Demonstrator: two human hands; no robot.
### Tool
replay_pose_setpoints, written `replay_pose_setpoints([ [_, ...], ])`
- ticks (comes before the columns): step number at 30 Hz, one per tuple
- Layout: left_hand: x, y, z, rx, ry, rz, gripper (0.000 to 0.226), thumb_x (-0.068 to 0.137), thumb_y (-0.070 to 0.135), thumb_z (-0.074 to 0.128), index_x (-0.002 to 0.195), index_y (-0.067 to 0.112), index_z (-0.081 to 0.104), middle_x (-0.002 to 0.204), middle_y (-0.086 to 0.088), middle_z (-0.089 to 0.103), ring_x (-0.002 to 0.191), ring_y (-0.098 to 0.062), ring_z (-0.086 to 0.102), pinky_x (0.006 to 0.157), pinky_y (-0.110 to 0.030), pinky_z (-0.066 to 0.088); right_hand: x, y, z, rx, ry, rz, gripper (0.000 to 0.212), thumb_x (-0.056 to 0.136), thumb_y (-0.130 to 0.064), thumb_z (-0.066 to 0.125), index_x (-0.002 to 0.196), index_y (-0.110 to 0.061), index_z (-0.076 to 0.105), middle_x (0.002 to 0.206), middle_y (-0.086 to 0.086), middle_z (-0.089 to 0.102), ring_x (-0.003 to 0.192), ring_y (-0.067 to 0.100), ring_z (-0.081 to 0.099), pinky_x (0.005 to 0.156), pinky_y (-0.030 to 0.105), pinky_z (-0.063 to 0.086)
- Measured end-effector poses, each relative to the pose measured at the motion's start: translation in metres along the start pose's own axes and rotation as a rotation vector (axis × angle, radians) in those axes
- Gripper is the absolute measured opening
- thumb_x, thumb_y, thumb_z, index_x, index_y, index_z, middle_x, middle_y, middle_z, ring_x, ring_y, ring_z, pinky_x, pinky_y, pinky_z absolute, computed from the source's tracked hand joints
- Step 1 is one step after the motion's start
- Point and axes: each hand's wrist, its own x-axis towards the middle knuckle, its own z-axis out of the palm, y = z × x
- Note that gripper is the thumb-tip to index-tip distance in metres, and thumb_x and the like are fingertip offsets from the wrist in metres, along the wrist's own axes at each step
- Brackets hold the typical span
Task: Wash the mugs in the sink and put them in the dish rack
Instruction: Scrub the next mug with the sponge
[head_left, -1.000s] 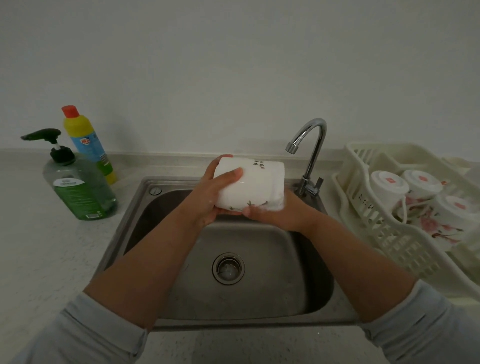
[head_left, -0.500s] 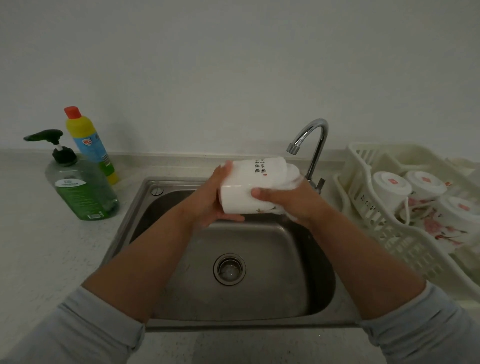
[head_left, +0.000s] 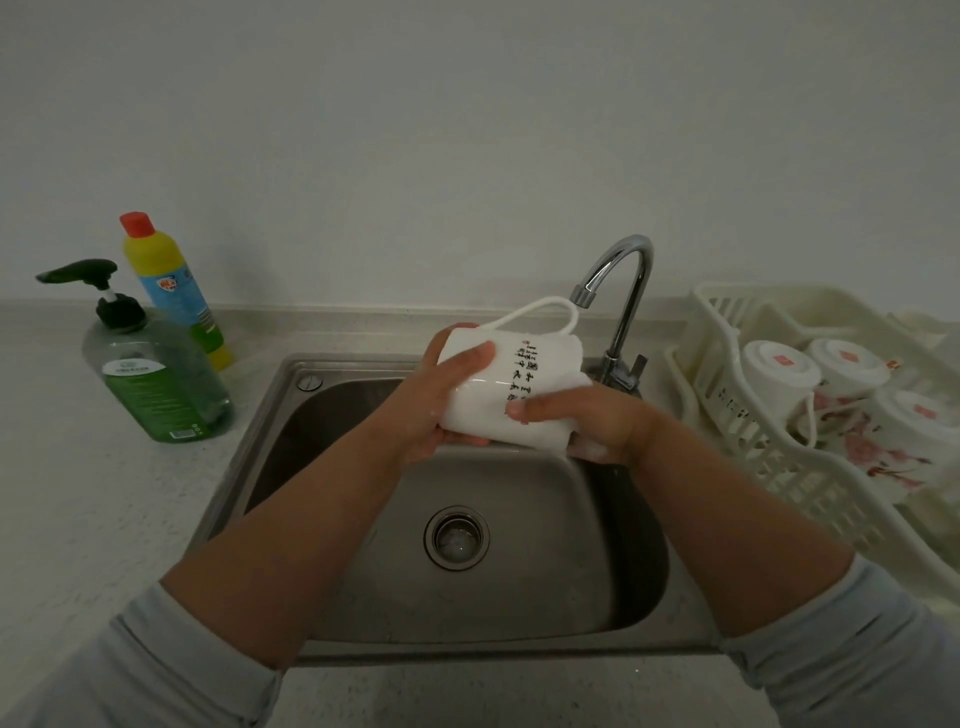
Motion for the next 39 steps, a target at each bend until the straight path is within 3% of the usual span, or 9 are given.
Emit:
replay_pose_setpoints([
  [4, -0.003, -0.007, 0.001, -0.024, -0.028, 0.240, 0.054, 0.066, 0.039, 0.068, 0.114, 0.031, 0.044, 0.112, -0.005, 0.057, 0.092, -0.016, 0.065, 0.070, -0.040, 0.056, 0.001, 0.001, 0.001, 0.188, 0.033, -0.065, 0.037, 0.061, 0.007, 0.058, 0.094, -0.008, 0.061, 0.080, 0.001, 0.074, 0.076, 0.012, 0.070, 0.075, 0.027, 0.057],
  [8, -0.008, -0.010, -0.004, 0.089, -0.057, 0.466, 0.059, 0.069, 0.028, 0.068, 0.118, 0.029, 0.036, 0.119, -0.008, 0.047, 0.100, -0.015, 0.059, 0.071, -0.029, 0.054, 0.006, 0.000, 0.002, 0.309, 0.091, -0.173, 0.066, 0.041, 0.000, 0.090, 0.101, -0.004, 0.063, 0.094, 0.014, 0.071, 0.084, 0.025, 0.070, 0.070, 0.038, 0.059],
  [15, -0.008, -0.012, -0.005, 0.250, 0.023, 0.601, 0.064, 0.067, 0.030, 0.072, 0.120, 0.030, 0.036, 0.129, -0.019, 0.038, 0.112, -0.032, 0.050, 0.076, -0.035, 0.054, 0.009, -0.010, 0.009, 0.324, 0.353, -0.166, 0.013, 0.082, -0.017, 0.062, 0.093, -0.010, 0.063, 0.077, 0.010, 0.070, 0.067, 0.025, 0.067, 0.059, 0.037, 0.056],
  [21, -0.010, -0.012, -0.004, 0.252, -0.008, 0.616, 0.064, 0.069, 0.030, 0.071, 0.122, 0.028, 0.035, 0.127, -0.019, 0.038, 0.110, -0.028, 0.052, 0.075, -0.036, 0.055, 0.001, -0.012, 0.002, 0.163, 0.186, -0.034, 0.032, 0.071, -0.022, 0.074, 0.100, -0.016, 0.063, 0.092, 0.008, 0.070, 0.084, 0.026, 0.066, 0.081, 0.046, 0.051],
  [23, -0.010, -0.014, -0.003, 0.266, -0.021, 0.624, 0.064, 0.070, 0.029, 0.071, 0.122, 0.028, 0.034, 0.127, -0.018, 0.038, 0.110, -0.030, 0.051, 0.078, -0.041, 0.055, 0.001, -0.014, 0.001, 0.188, 0.118, 0.009, 0.042, 0.065, -0.018, 0.073, 0.105, -0.013, 0.062, 0.094, 0.010, 0.069, 0.084, 0.027, 0.066, 0.079, 0.045, 0.053],
  [28, -0.012, -0.014, -0.005, 0.395, -0.064, 0.684, 0.066, 0.068, 0.030, 0.071, 0.120, 0.023, 0.032, 0.120, -0.018, 0.038, 0.102, -0.020, 0.049, 0.073, -0.024, 0.050, 0.000, -0.013, -0.004, 0.409, -0.119, -0.023, 0.058, 0.038, -0.015, 0.091, 0.093, -0.006, 0.074, 0.093, 0.014, 0.071, 0.083, 0.027, 0.069, 0.070, 0.037, 0.058],
  [31, -0.010, -0.013, -0.007, 0.524, -0.026, 0.773, 0.065, 0.067, 0.035, 0.072, 0.117, 0.029, 0.031, 0.120, -0.020, 0.036, 0.104, -0.022, 0.046, 0.076, -0.021, 0.046, 0.004, -0.008, -0.007, 0.411, -0.075, -0.055, 0.067, 0.039, -0.015, 0.091, 0.101, -0.002, 0.069, 0.095, 0.018, 0.068, 0.086, 0.031, 0.067, 0.072, 0.040, 0.057],
  [34, -0.008, -0.013, -0.012, 0.660, 0.016, 0.852, 0.065, 0.066, 0.039, 0.071, 0.118, 0.030, 0.033, 0.121, -0.003, 0.034, 0.111, -0.020, 0.042, 0.087, -0.023, 0.043, 0.009, -0.006, -0.007, 0.351, 0.026, -0.066, 0.083, 0.045, -0.020, 0.091, 0.117, 0.000, 0.056, 0.104, 0.020, 0.063, 0.092, 0.034, 0.063, 0.074, 0.043, 0.056],
  [39, -0.004, -0.011, -0.013, 0.716, 0.004, 0.772, 0.058, 0.067, 0.043, 0.069, 0.114, 0.040, 0.035, 0.118, 0.005, 0.036, 0.112, -0.015, 0.042, 0.087, -0.019, 0.041, 0.011, -0.010, -0.001, 0.292, 0.248, -0.048, 0.035, 0.074, -0.014, 0.065, 0.107, -0.004, 0.057, 0.093, 0.016, 0.063, 0.077, 0.028, 0.064, 0.055, 0.035, 0.057],
])
